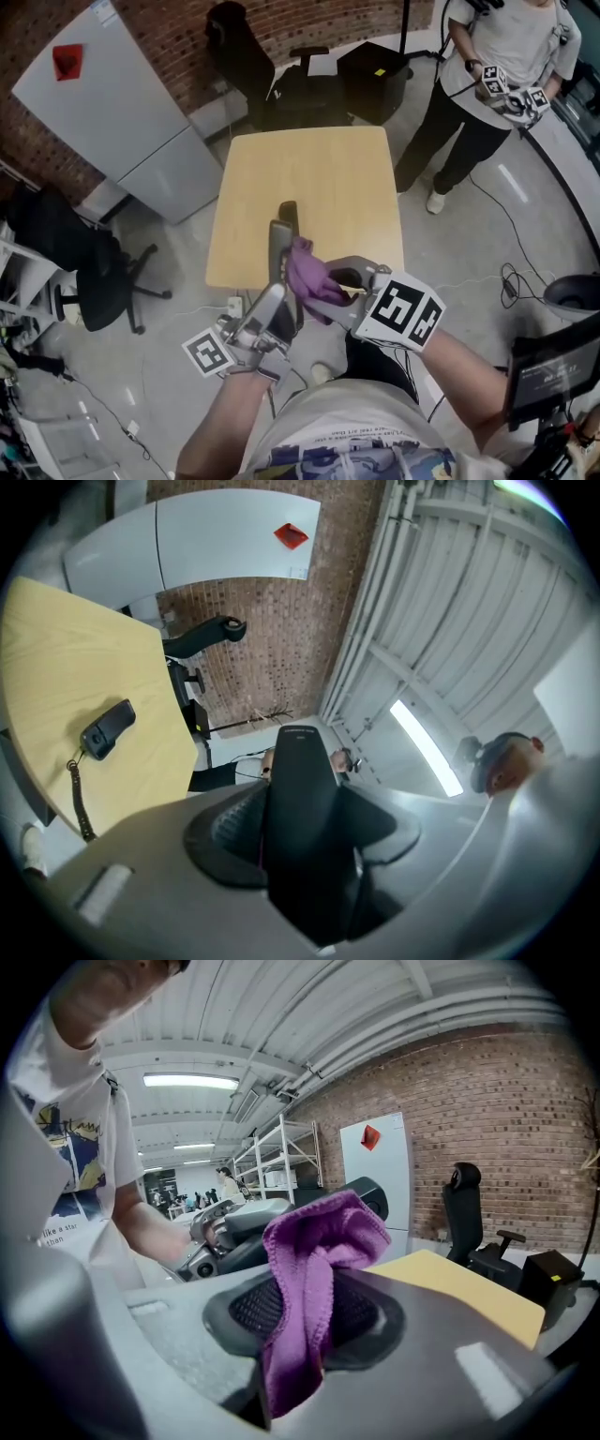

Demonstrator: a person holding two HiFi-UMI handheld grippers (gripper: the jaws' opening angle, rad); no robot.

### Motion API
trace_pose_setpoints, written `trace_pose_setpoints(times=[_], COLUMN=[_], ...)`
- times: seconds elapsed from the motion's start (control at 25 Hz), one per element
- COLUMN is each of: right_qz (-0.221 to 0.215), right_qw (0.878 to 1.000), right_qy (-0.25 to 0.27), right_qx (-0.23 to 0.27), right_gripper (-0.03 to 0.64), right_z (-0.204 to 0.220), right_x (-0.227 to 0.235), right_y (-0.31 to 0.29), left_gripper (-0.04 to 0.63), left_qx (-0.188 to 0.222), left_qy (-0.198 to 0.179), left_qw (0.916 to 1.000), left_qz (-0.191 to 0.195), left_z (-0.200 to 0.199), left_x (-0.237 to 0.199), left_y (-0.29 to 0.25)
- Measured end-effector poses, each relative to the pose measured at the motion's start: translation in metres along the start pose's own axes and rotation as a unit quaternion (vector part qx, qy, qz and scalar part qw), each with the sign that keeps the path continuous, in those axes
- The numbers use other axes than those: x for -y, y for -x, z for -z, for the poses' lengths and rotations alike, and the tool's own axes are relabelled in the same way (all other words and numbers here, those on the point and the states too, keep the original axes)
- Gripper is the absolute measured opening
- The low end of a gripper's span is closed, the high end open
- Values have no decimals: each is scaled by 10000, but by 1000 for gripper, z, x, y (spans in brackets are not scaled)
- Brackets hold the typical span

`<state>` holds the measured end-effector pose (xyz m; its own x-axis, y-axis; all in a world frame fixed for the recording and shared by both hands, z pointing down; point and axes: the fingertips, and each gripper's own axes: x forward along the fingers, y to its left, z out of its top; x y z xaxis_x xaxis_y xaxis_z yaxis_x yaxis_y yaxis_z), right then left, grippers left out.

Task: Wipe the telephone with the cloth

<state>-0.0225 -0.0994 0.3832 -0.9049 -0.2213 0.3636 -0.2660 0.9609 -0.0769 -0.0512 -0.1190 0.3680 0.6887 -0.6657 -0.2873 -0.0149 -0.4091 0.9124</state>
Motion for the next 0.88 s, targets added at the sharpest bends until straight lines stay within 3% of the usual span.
trace_pose_setpoints(times=[0.56,0.88], right_qz=[-728,-228], right_qw=[9967,9990], right_qy=[179,248], right_qx=[-309,-297], right_gripper=[107,107], right_z=[24,12], right_x=[-49,-9], right_y=[2,8], left_gripper=[256,255], left_qx=[209,198], left_qy=[104,175], left_qw=[9995,9991], left_qz=[194,340], left_z=[-8,-3], left_x=[2,7], left_y=[1,1])
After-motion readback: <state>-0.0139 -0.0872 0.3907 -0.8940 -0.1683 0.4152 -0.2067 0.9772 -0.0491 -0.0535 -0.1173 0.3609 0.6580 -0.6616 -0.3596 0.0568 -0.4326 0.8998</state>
